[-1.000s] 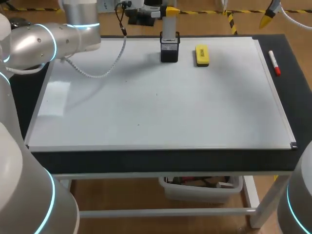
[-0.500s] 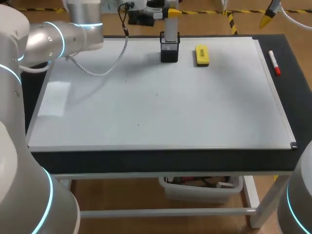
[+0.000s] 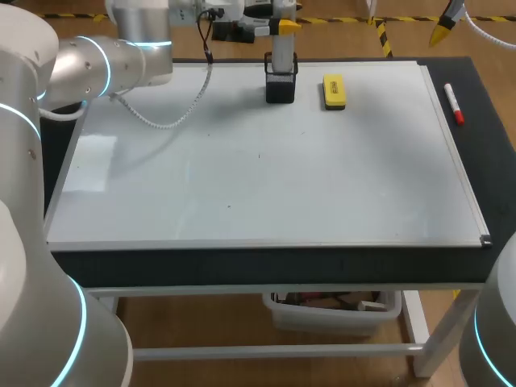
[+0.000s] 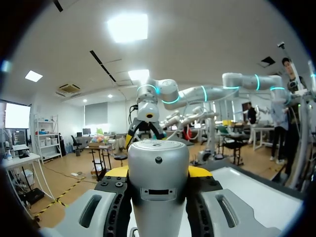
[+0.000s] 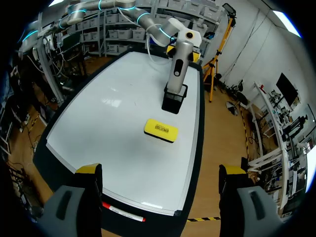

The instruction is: Pick up the inspection probe, press it on each red-marked spot on the whiteboard one by one, put down the probe, pick up the eraser, and wipe off all the red marks.

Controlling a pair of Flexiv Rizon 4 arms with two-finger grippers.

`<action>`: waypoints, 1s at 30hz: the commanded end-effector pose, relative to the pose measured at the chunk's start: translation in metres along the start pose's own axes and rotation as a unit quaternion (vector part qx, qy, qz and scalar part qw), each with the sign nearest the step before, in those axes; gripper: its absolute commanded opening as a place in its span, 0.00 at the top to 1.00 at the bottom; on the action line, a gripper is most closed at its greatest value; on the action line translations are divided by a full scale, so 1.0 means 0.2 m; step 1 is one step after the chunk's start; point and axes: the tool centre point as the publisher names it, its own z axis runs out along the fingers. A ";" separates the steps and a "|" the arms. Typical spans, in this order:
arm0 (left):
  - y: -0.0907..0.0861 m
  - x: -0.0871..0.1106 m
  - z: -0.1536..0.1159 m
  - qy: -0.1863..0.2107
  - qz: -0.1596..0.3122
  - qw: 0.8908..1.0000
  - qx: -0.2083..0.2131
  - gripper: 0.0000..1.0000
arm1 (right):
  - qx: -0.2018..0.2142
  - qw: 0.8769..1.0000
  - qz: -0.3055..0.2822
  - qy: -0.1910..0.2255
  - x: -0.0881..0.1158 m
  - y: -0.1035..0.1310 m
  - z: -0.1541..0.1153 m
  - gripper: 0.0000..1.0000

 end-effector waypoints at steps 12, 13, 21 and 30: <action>0.14 -0.10 0.01 0.037 -0.010 0.999 0.010 1.00 | -0.002 1.000 0.000 0.012 -0.03 -0.02 -0.01 0.00; 0.15 -0.11 0.01 0.037 -0.011 0.999 0.010 1.00 | -0.002 1.000 0.000 0.012 -0.03 -0.02 -0.01 0.00; 0.22 -0.13 0.02 0.041 -0.023 0.999 0.008 1.00 | -0.002 1.000 0.000 0.012 -0.03 -0.02 -0.01 0.00; 0.27 -0.14 0.02 0.050 -0.033 0.998 0.008 1.00 | -0.002 1.000 0.000 0.012 -0.03 -0.02 -0.01 0.00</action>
